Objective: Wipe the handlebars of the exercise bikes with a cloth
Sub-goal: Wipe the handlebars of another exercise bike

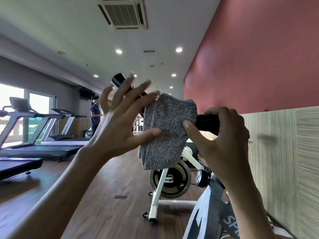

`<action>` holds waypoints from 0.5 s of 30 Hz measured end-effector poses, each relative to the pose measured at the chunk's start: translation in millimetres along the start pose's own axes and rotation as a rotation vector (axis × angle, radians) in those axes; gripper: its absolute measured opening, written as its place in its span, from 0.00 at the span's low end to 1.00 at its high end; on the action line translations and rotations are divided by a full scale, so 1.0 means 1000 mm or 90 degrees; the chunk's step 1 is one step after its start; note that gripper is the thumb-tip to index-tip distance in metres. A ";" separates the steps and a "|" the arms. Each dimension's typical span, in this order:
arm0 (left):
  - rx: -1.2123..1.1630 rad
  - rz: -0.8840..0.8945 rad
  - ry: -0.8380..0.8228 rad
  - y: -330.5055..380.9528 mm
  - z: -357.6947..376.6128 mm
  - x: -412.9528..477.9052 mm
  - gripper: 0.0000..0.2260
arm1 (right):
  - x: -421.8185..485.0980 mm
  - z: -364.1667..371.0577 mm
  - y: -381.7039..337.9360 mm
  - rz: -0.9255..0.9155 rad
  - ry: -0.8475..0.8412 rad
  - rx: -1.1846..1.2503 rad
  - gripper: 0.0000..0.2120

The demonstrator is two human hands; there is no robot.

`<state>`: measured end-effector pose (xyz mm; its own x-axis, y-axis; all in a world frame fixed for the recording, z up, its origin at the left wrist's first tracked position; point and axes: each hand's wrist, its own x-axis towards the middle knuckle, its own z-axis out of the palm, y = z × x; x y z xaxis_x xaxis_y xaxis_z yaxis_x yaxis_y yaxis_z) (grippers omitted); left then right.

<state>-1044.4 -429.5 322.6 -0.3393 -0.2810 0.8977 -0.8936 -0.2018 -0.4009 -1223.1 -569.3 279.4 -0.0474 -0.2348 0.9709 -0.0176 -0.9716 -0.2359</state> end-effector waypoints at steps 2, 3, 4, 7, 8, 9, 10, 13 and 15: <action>-0.025 -0.044 0.015 -0.005 -0.002 0.002 0.28 | -0.004 0.004 -0.005 -0.039 0.021 0.023 0.24; -0.029 -0.052 0.026 -0.006 -0.002 0.002 0.26 | -0.006 0.008 -0.009 -0.086 0.045 0.012 0.24; -0.024 -0.054 0.040 -0.006 -0.001 0.001 0.23 | -0.009 0.015 -0.013 -0.137 0.074 -0.013 0.22; -0.003 -0.058 0.077 -0.005 0.003 -0.001 0.19 | -0.020 0.036 -0.028 -0.238 0.112 -0.075 0.19; -0.001 -0.056 0.082 -0.005 0.003 -0.001 0.19 | -0.024 0.041 -0.032 -0.238 0.107 -0.094 0.19; -0.001 -0.054 0.085 -0.006 0.004 -0.001 0.18 | -0.028 0.046 -0.036 -0.218 0.106 -0.110 0.19; -0.002 -0.053 0.085 -0.006 0.004 -0.001 0.18 | -0.030 0.050 -0.040 -0.188 0.111 -0.118 0.18; 0.002 -0.051 0.086 -0.005 0.003 -0.001 0.17 | -0.029 0.064 -0.047 -0.134 0.114 -0.191 0.22; 0.013 -0.053 0.082 -0.005 0.002 -0.002 0.17 | -0.025 0.070 -0.040 -0.161 0.122 -0.266 0.24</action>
<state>-1039.1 -430.2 322.7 -0.3008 -0.1396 0.9434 -0.9146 -0.2383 -0.3268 -1151.5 -526.3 267.3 -0.1711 0.0527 0.9838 -0.4477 -0.8937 -0.0300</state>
